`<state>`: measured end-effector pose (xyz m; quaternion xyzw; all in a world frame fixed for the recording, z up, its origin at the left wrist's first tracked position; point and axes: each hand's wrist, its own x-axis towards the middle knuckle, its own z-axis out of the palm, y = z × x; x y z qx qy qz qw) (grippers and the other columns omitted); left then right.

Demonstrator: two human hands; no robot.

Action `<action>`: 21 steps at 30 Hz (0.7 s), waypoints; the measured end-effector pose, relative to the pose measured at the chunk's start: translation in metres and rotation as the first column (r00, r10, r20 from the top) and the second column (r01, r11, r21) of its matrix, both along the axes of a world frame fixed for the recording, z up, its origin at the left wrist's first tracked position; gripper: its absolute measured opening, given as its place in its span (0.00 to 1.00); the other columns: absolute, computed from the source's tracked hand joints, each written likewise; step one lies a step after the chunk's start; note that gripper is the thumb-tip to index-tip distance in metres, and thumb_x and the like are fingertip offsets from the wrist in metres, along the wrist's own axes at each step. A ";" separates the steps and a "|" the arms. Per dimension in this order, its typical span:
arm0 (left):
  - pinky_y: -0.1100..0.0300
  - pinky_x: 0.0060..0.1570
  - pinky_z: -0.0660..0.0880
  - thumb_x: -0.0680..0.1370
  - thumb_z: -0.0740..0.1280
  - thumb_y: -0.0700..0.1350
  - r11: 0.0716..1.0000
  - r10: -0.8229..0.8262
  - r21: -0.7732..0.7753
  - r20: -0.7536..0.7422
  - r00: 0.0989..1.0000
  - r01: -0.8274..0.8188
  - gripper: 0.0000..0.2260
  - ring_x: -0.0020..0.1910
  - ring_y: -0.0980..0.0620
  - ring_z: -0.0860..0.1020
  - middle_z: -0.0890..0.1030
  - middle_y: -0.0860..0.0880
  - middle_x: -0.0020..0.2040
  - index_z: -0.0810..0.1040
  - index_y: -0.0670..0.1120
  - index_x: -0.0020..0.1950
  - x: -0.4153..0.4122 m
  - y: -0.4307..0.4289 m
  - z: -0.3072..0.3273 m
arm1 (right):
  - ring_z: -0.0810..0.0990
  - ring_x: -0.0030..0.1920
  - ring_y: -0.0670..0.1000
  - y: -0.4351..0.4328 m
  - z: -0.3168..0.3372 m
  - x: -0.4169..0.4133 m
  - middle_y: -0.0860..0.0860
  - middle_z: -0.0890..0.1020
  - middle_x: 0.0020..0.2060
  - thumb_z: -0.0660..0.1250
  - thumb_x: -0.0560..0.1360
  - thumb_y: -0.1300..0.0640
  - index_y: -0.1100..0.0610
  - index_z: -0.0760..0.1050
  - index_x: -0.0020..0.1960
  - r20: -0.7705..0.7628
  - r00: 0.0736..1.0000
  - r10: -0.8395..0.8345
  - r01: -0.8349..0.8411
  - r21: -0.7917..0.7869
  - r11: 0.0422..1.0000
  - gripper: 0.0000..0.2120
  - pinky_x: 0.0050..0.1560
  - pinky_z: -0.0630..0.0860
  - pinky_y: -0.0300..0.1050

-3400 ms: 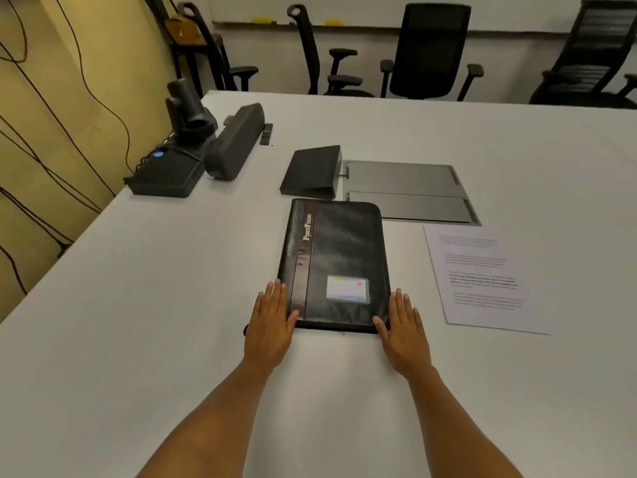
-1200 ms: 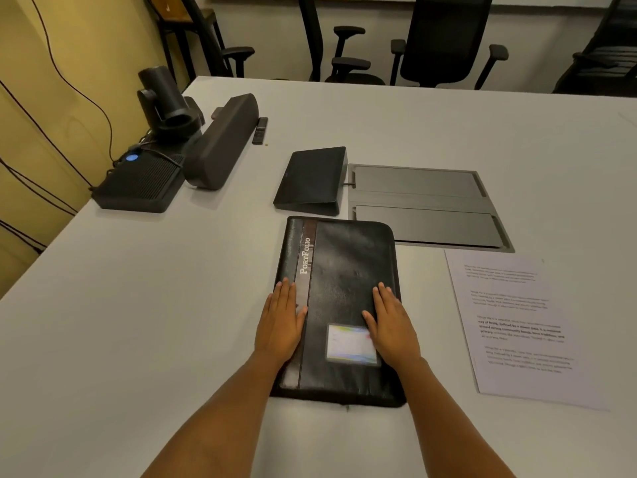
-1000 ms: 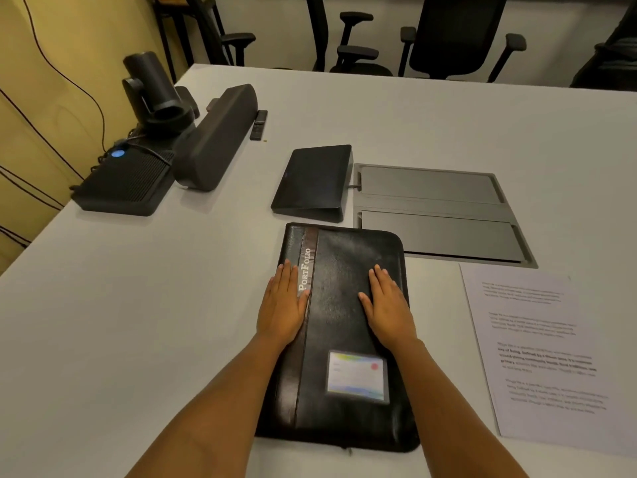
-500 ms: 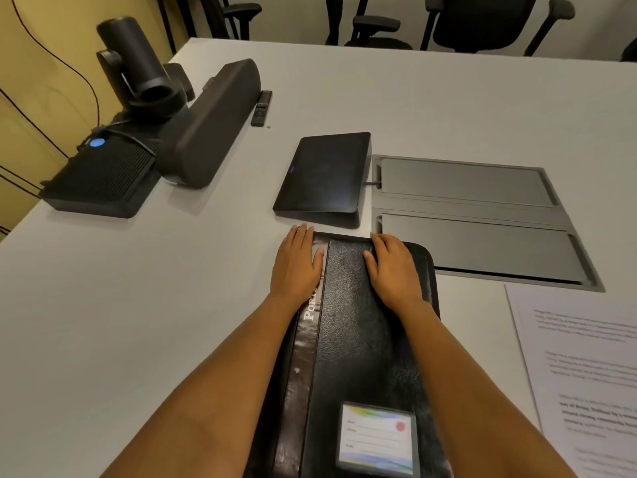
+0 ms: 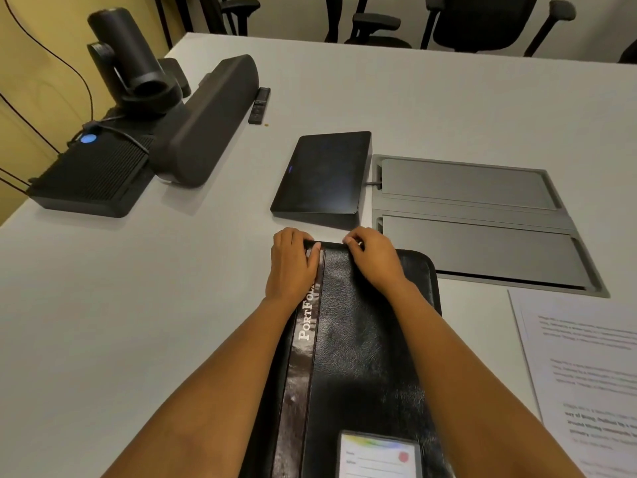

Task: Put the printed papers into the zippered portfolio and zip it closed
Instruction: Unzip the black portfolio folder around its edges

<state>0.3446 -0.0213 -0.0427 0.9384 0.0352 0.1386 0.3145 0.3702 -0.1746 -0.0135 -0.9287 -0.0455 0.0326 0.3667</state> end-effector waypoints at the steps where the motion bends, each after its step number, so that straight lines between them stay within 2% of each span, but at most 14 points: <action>1: 0.66 0.54 0.64 0.79 0.60 0.48 1.000 -0.001 -0.003 0.006 1.000 0.001 0.10 0.58 0.51 0.69 0.74 0.46 0.56 0.74 0.43 0.55 0.000 0.000 0.000 | 0.78 0.52 0.53 0.006 0.002 0.003 0.55 0.81 0.52 0.60 0.79 0.56 0.57 0.78 0.54 -0.026 0.998 0.053 -0.052 0.026 0.998 0.10 0.56 0.75 0.49; 4: 0.62 0.55 0.67 0.80 0.60 0.46 1.000 -0.012 -0.006 0.041 0.999 0.012 0.08 0.56 0.50 0.69 0.74 0.46 0.53 0.74 0.43 0.53 0.000 0.001 -0.001 | 0.79 0.51 0.54 0.024 0.006 0.017 0.55 0.82 0.54 0.59 0.79 0.59 0.56 0.78 0.56 -0.061 0.985 0.164 -0.161 0.043 0.986 0.11 0.56 0.75 0.48; 8: 0.63 0.57 0.66 0.80 0.59 0.47 0.998 0.002 -0.061 0.023 1.000 0.000 0.09 0.58 0.52 0.68 0.74 0.46 0.55 0.74 0.43 0.54 0.001 0.002 -0.004 | 0.78 0.57 0.52 0.042 0.011 0.037 0.56 0.81 0.57 0.60 0.78 0.63 0.55 0.78 0.59 -0.138 0.934 0.329 -0.321 0.073 0.944 0.13 0.58 0.72 0.43; 12: 0.58 0.59 0.69 0.80 0.60 0.45 0.997 -0.006 -0.074 0.047 0.999 0.010 0.08 0.58 0.50 0.68 0.75 0.46 0.55 0.74 0.43 0.52 0.001 0.003 -0.004 | 0.77 0.58 0.55 0.054 0.017 0.055 0.56 0.78 0.61 0.62 0.77 0.64 0.57 0.78 0.60 -0.207 0.850 0.485 -0.505 -0.054 0.861 0.14 0.59 0.72 0.44; 16: 0.65 0.56 0.64 0.79 0.61 0.45 0.996 -0.002 -0.094 0.061 0.998 0.007 0.07 0.57 0.51 0.68 0.75 0.46 0.54 0.75 0.42 0.51 0.001 0.003 -0.004 | 0.77 0.57 0.54 0.059 0.019 0.066 0.54 0.79 0.59 0.64 0.75 0.63 0.56 0.80 0.56 -0.216 0.811 0.543 -0.575 -0.125 0.808 0.12 0.61 0.75 0.50; 19: 0.69 0.54 0.62 0.79 0.61 0.45 0.995 -0.002 -0.099 0.066 0.998 0.008 0.07 0.57 0.53 0.68 0.76 0.46 0.53 0.75 0.43 0.51 0.000 0.003 -0.004 | 0.76 0.50 0.50 0.058 0.019 0.067 0.52 0.78 0.59 0.63 0.76 0.61 0.53 0.81 0.55 -0.191 0.796 0.575 -0.604 -0.190 0.774 0.11 0.56 0.76 0.51; 21: 0.70 0.54 0.61 0.79 0.61 0.45 0.995 0.002 -0.100 0.064 0.998 0.004 0.07 0.57 0.53 0.68 0.76 0.46 0.54 0.75 0.43 0.51 0.000 0.003 -0.005 | 0.77 0.51 0.51 0.057 0.020 0.068 0.51 0.78 0.59 0.63 0.76 0.60 0.52 0.81 0.55 -0.183 0.776 0.604 -0.631 -0.236 0.739 0.11 0.55 0.76 0.53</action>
